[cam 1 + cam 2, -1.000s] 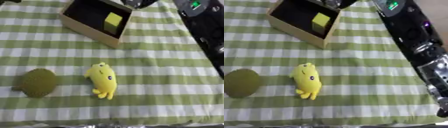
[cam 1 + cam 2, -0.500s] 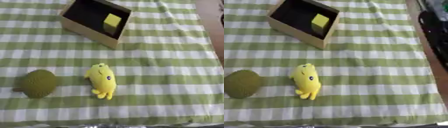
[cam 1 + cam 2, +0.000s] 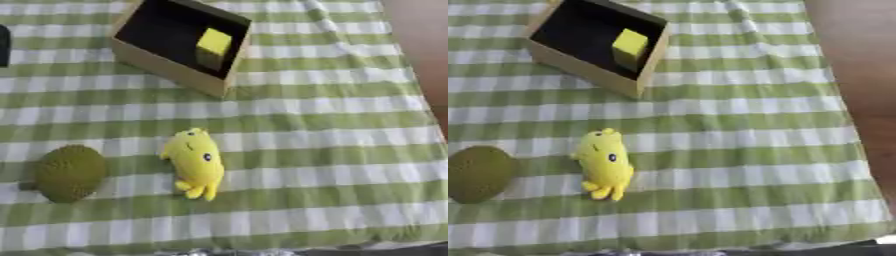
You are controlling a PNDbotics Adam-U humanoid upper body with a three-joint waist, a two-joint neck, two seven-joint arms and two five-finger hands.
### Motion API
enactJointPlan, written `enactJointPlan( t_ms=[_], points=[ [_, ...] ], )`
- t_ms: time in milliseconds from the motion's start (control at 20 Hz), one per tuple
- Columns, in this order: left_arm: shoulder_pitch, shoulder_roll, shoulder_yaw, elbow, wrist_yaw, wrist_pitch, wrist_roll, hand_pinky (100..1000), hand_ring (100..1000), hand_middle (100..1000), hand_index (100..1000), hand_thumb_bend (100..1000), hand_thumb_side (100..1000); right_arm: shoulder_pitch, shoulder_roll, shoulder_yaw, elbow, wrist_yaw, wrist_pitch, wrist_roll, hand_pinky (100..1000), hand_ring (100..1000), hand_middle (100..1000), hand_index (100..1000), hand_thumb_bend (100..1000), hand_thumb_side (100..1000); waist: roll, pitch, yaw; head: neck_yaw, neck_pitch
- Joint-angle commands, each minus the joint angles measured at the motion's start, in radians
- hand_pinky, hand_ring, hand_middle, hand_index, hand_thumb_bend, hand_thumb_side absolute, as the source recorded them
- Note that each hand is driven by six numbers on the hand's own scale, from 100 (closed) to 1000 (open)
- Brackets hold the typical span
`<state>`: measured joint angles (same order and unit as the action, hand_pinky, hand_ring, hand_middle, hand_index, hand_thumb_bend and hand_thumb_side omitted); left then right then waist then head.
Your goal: Pick up objects on the table and place them in the box.
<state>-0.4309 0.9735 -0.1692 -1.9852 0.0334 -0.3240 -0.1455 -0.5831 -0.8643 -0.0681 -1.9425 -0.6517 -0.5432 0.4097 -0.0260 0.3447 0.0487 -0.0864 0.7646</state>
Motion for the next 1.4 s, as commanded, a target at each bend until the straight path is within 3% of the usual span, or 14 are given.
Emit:
enactJointPlan(
  t_ms=[50,400,650,850,950,1000,1400],
  points=[
    [-0.003,0.107,-0.015,-0.015,-0.062,0.026,-0.050,884,923,840,926,100,279,0.021,-0.054,-0.026,-0.052,0.029,0.019,-0.056,971,1000,549,891,100,423,0.018,-0.039,-0.003,-0.007,-0.003],
    [0.008,0.218,-0.066,-0.015,-0.181,0.111,-0.155,951,955,858,938,100,379,0.069,-0.063,-0.031,-0.057,0.071,0.047,-0.080,986,1000,533,888,100,470,0.037,-0.039,-0.006,-0.010,-0.005],
    [0.017,0.237,-0.099,-0.015,-0.275,0.144,-0.231,963,962,864,937,132,478,0.088,-0.063,-0.037,-0.058,0.082,0.060,-0.082,993,1000,527,887,100,470,0.043,-0.040,-0.012,-0.004,-0.003],
    [0.033,0.241,-0.131,-0.015,-0.322,0.184,-0.272,965,967,844,951,213,424,0.105,-0.060,-0.043,-0.054,0.090,0.069,-0.077,1000,1000,520,887,100,470,0.044,-0.040,-0.016,0.001,-0.003],
    [0.044,0.243,-0.147,-0.015,-0.333,0.199,-0.293,966,970,829,959,271,347,0.109,-0.058,-0.045,-0.050,0.092,0.076,-0.075,1000,1000,516,886,100,470,0.046,-0.039,-0.017,0.003,-0.002],
    [0.047,0.244,-0.155,-0.015,-0.338,0.203,-0.302,965,970,826,965,326,258,0.110,-0.057,-0.046,-0.048,0.093,0.079,-0.073,1000,1000,514,886,100,470,0.047,-0.038,-0.018,0.004,-0.002],
    [0.056,0.242,-0.204,-0.015,-0.363,0.191,-0.390,962,974,833,973,420,210,0.115,-0.050,-0.053,-0.024,0.097,0.107,-0.065,1000,1000,500,884,100,470,0.052,-0.039,-0.024,0.009,-0.003]
  ],
)
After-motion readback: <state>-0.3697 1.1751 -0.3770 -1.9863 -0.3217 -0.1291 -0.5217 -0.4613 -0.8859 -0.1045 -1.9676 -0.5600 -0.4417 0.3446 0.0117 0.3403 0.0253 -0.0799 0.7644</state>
